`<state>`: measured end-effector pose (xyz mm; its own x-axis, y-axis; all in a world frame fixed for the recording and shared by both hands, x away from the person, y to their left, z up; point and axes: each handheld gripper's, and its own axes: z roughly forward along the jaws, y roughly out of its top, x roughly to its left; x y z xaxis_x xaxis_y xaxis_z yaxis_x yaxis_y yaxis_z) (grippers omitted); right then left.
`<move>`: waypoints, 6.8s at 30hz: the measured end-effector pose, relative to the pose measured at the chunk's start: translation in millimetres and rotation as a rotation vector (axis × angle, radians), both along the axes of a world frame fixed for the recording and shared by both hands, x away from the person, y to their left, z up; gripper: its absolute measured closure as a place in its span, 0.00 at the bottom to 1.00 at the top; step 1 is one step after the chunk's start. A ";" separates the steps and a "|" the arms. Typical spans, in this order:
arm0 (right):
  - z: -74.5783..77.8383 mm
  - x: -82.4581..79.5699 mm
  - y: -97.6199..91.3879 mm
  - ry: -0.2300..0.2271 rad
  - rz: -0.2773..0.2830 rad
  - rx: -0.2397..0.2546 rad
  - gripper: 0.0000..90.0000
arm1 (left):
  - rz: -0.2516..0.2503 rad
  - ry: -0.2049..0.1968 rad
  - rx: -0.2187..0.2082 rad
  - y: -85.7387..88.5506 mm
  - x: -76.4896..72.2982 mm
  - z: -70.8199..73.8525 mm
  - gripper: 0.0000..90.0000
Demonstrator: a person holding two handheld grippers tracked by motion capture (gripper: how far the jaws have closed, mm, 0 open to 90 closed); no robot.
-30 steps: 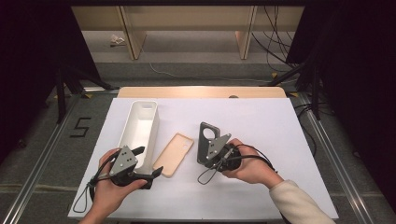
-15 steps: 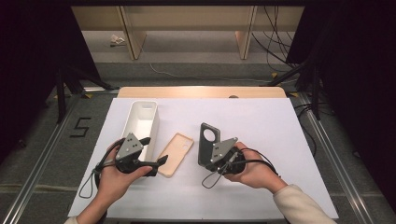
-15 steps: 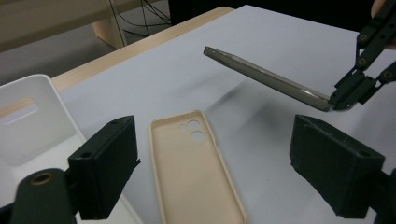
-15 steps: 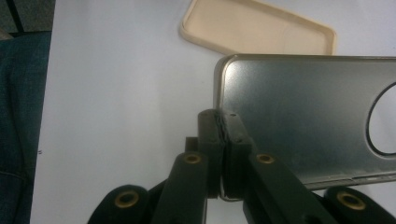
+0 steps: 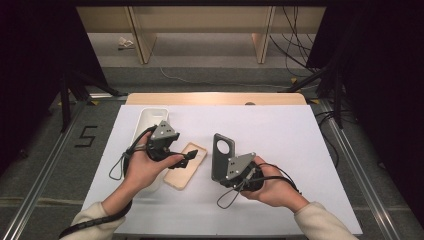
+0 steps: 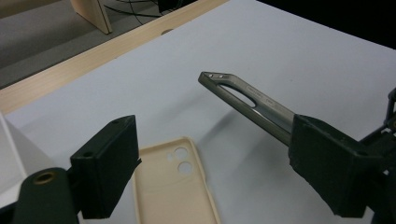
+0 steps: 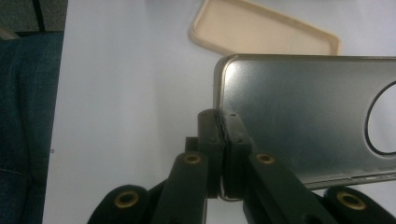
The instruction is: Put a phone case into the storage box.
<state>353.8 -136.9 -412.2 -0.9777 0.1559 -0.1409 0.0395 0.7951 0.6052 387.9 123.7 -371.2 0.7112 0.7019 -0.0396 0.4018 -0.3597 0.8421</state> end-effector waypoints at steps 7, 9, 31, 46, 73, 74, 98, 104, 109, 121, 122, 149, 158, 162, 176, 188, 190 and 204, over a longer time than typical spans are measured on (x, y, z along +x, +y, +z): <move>2.4 -4.2 1.7 -0.017 0.004 0.011 0.99 | -0.002 0.040 0.004 -14.4 17.3 2.0 0.19; 2.3 -4.6 1.5 -0.014 0.004 0.013 0.99 | 0.004 0.058 -0.006 -16.8 21.6 1.6 0.20; 4.0 -7.3 2.0 -0.037 0.006 0.025 0.99 | 0.037 0.217 -0.001 -40.9 53.8 -8.5 0.34; 5.3 -10.1 5.2 -0.052 0.019 0.018 0.99 | 0.053 0.367 0.014 -64.6 75.7 -18.3 0.51; -8.3 -10.1 15.5 -0.056 0.041 -0.052 0.99 | 0.020 0.420 -0.201 -76.9 61.9 -0.9 0.91; -8.7 -10.1 15.5 -0.060 0.038 -0.051 0.98 | 0.011 0.406 -0.200 -79.0 60.4 1.7 0.91; -5.4 2.8 -6.9 -0.049 -0.210 0.190 0.22 | 0.039 0.130 -0.216 -47.6 55.6 20.0 0.91; -3.4 5.9 -15.1 -0.033 -0.269 0.273 0.19 | 0.046 0.094 -0.224 -34.3 53.8 24.3 0.91; -3.0 5.0 -18.5 -0.023 -0.300 0.303 0.18 | 0.048 0.083 -0.229 -27.0 52.6 25.9 0.91; -4.3 6.5 -25.5 -0.018 -0.338 0.339 0.18 | 0.059 0.046 -0.265 -1.9 50.8 38.1 0.91; -4.3 6.7 -26.9 -0.015 -0.348 0.342 0.18 | 0.059 0.044 -0.268 0.4 50.8 39.4 0.91; -6.1 9.9 -33.1 0.003 -0.396 0.370 0.18 | 0.095 -0.018 -0.282 46.6 52.3 62.3 0.91; -6.4 11.2 -34.9 0.005 -0.413 0.382 0.18 | 0.110 -0.027 -0.289 57.4 52.2 65.7 0.91; -5.9 11.6 -36.0 0.007 -0.423 0.385 0.18 | 0.114 -0.032 -0.294 61.0 52.8 67.3 0.91; -6.0 12.3 -37.2 0.007 -0.431 0.393 0.18 | 0.132 -0.036 -0.300 75.0 56.8 68.3 0.91; -6.5 12.7 -37.4 0.010 -0.434 0.394 0.18 | 0.145 -0.045 -0.299 83.9 59.6 70.2 0.91; -6.3 12.8 -37.8 0.010 -0.434 0.395 0.18 | 0.146 -0.047 -0.297 85.3 60.2 70.5 0.91; -6.4 12.9 -38.3 0.011 -0.437 0.403 0.18 | 0.159 -0.051 -0.292 93.7 64.3 70.0 0.91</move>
